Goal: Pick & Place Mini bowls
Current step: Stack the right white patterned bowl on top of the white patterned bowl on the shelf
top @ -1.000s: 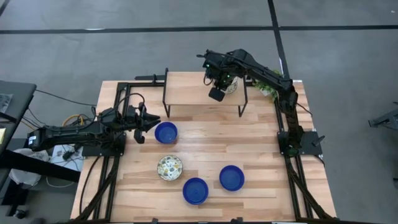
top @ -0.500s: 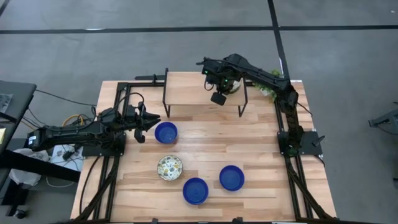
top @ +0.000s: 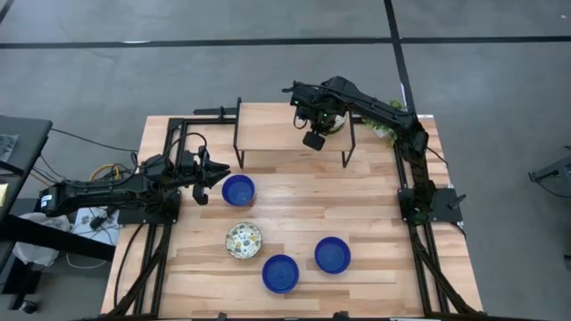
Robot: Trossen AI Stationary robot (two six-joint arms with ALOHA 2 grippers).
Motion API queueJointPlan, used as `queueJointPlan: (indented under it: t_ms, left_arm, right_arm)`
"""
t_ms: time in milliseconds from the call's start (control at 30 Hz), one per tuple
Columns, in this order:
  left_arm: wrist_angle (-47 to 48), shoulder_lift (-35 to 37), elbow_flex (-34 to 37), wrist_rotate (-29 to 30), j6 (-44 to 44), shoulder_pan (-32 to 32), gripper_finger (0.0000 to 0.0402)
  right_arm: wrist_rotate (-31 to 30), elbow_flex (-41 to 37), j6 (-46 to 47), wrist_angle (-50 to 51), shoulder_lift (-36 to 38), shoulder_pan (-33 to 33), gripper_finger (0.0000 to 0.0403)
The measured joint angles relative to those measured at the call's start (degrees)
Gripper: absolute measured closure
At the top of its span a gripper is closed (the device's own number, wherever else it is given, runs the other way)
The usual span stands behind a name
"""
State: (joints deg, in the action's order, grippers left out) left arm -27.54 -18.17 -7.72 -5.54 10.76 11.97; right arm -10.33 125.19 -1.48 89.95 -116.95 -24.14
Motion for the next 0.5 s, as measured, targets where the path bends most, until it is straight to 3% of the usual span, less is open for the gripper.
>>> queueJointPlan:
  t_ms: [267, 500]
  left_arm:
    - [0.0, 0.0, 0.0, 0.0, 0.0, 0.0, 0.0320]
    - [0.0, 0.0, 0.0, 0.0, 0.0, 0.0, 0.0320]
  right_arm:
    - [1.4, 0.0, 0.0, -0.4, 0.0, 0.0, 0.0372]
    - [1.3, 0.0, 0.0, -0.4, 0.0, 0.0, 0.0337]
